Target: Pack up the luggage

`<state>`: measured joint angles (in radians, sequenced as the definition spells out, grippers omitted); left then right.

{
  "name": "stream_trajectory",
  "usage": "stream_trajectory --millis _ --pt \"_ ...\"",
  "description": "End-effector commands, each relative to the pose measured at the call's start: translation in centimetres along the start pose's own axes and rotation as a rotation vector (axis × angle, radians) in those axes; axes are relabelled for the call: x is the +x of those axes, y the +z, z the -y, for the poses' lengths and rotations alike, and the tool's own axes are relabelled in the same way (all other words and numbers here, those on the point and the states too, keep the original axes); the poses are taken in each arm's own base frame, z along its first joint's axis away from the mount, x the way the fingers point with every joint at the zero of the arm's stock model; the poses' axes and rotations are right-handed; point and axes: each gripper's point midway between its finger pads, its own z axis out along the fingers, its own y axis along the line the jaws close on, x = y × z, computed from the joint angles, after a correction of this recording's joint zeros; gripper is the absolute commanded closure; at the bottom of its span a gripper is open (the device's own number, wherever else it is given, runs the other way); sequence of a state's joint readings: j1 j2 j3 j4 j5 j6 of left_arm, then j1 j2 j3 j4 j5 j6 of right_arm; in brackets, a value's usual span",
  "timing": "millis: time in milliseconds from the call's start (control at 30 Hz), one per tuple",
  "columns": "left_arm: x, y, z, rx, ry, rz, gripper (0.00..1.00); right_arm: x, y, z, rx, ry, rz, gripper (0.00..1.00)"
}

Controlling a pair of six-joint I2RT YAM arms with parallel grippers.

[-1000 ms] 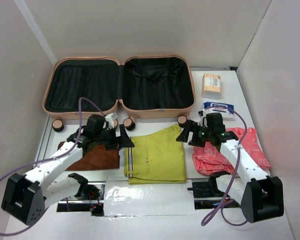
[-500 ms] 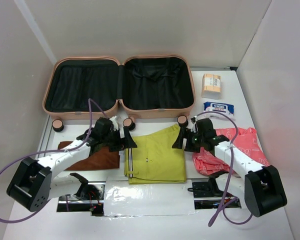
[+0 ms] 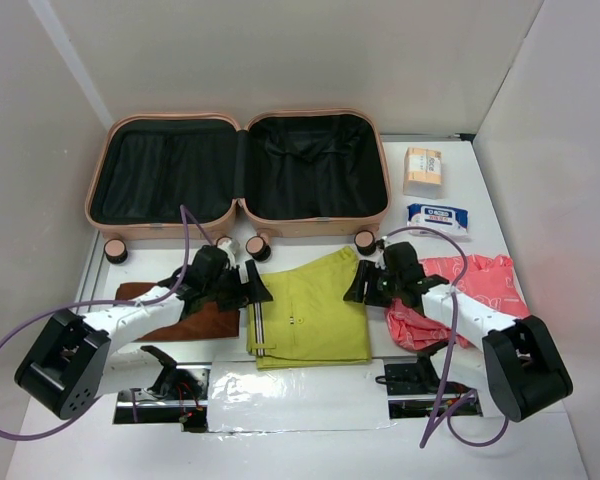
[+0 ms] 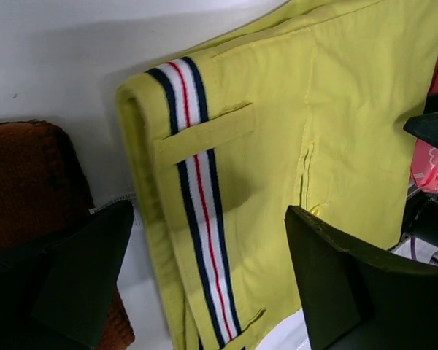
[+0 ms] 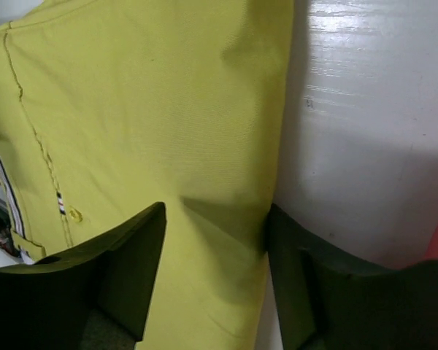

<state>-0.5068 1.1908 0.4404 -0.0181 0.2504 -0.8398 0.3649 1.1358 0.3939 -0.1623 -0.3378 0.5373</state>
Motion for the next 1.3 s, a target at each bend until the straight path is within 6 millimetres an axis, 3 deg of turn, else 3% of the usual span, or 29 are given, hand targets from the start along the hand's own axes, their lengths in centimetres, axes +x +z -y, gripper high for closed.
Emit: stream_trajectory --millis 0,300,467,667,700,867,1267 --pt "-0.4 0.6 0.3 0.007 0.009 0.031 0.02 1.2 0.7 1.1 0.033 -0.002 -0.011 0.38" --pt "0.0 1.5 0.9 -0.048 0.033 0.004 0.04 1.2 -0.2 2.4 0.122 0.043 0.029 0.71" --pt "-0.9 0.2 1.4 -0.099 0.057 0.051 0.00 1.1 -1.4 2.5 0.135 0.090 0.078 0.87" --pt "-3.3 -1.9 3.3 -0.075 0.137 0.149 0.00 0.4 -2.6 2.5 0.165 0.134 0.130 0.92" --pt "-3.8 -2.0 3.8 -0.060 0.149 0.165 0.00 1.0 -2.7 2.8 0.182 0.151 0.109 0.94" --pt "-4.9 -0.8 5.4 -0.038 0.181 0.143 0.00 -0.1 -3.5 2.9 0.216 0.158 0.153 0.95" --pt "-1.2 3.6 3.3 -0.073 0.128 0.008 0.00 -0.9 -4.5 2.7 0.238 0.157 0.176 0.94"
